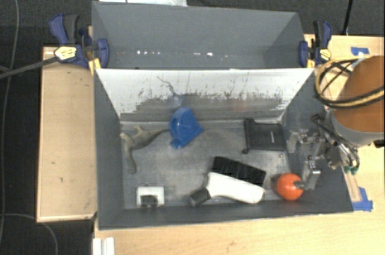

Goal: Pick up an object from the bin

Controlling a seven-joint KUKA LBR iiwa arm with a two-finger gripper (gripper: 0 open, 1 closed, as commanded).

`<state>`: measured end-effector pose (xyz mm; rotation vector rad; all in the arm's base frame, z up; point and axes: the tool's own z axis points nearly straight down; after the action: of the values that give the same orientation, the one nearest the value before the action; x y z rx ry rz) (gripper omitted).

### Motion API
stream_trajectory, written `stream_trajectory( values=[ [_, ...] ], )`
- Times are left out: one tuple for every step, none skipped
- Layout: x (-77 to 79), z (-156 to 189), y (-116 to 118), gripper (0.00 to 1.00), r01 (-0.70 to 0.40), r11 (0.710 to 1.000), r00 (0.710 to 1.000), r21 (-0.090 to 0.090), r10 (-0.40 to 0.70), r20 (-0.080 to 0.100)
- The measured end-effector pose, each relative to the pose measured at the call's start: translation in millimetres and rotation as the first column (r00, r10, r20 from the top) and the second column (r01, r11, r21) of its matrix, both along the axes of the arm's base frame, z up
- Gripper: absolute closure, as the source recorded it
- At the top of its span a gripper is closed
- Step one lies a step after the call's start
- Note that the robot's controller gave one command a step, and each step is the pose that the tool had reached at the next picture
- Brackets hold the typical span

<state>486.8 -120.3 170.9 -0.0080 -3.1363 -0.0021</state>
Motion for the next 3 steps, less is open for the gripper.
stream_trajectory(
  values=[
    [1.7,4.4,0.6,0.0,-0.006,1.0,1.0,-0.002,0.006,0.008],
    [0.0,-39.7,55.6,0.0,-0.099,0.995,0.995,-0.002,0.099,0.008],
    [13.8,-50.8,70.0,0.0,0.018,1.0,1.0,0.002,-0.018,0.007]
  ],
)
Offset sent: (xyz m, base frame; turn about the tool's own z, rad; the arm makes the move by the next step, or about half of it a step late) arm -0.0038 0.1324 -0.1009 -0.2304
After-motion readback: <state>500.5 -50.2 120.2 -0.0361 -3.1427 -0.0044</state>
